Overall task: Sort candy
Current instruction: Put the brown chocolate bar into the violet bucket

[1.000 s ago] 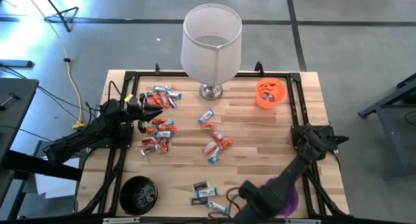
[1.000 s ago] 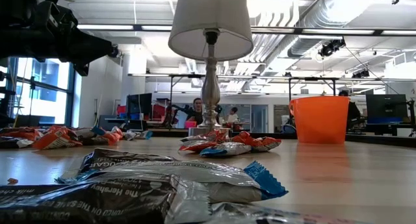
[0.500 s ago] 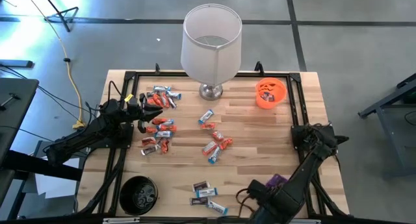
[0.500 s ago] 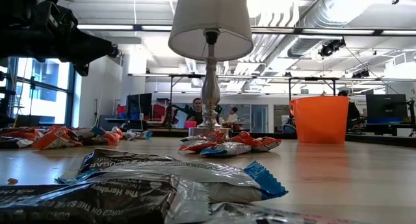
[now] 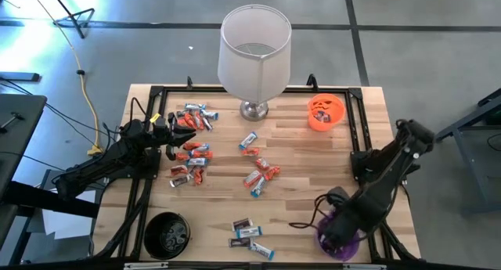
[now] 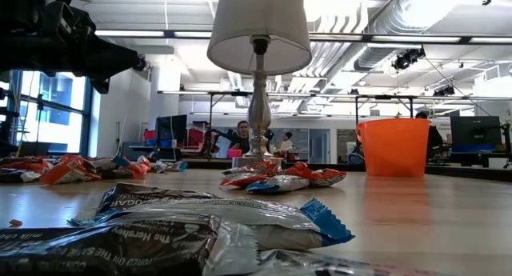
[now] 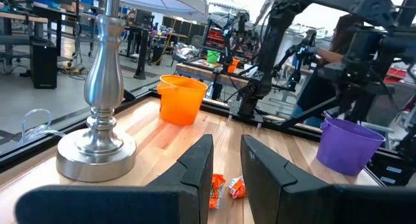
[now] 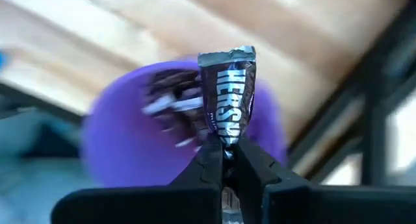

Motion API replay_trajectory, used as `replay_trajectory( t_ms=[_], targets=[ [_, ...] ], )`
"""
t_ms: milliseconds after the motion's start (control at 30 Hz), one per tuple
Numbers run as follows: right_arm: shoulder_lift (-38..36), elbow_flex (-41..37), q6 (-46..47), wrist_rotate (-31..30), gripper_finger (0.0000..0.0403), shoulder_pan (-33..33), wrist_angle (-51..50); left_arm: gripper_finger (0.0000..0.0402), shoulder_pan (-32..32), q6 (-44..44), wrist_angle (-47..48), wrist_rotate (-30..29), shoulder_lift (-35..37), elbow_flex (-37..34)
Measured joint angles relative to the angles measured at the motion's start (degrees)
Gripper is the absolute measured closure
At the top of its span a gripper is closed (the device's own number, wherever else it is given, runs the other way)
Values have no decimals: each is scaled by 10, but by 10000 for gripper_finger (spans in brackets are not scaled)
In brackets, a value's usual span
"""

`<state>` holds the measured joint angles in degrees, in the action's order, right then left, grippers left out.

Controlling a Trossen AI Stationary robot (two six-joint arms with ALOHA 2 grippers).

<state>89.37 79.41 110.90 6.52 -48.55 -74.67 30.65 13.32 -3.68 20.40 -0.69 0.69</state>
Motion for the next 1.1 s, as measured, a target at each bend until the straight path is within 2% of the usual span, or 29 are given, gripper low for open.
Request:
replay_trajectory(
  t_ms=[167, 300, 467, 533, 633, 900, 1100],
  targets=[
    [-32, -48, 38, 1, 359, 0, 121, 337, 0, 0, 0, 0, 0, 0],
    [-33, -54, 49, 42, 314, -2, 115, 337, 0, 0, 0, 0, 0, 0],
    [-32, -53, 71, 50, 267, -2, 130, 337, 0, 0, 0, 0, 0, 0],
    [-32, -53, 70, 47, 255, 3, 149, 337, 0, 0, 0, 0, 0, 0],
    [-32, -53, 35, 9, 245, 15, 197, 337, 0, 0, 0, 0, 0, 0],
    [-32, -52, -169, -145, 243, 81, 277, 337, 0, 0, 0, 0, 0, 0],
    [-30, -52, -442, -208, 243, 143, 274, 337, 0, 0, 0, 0, 0, 0]
  ],
)
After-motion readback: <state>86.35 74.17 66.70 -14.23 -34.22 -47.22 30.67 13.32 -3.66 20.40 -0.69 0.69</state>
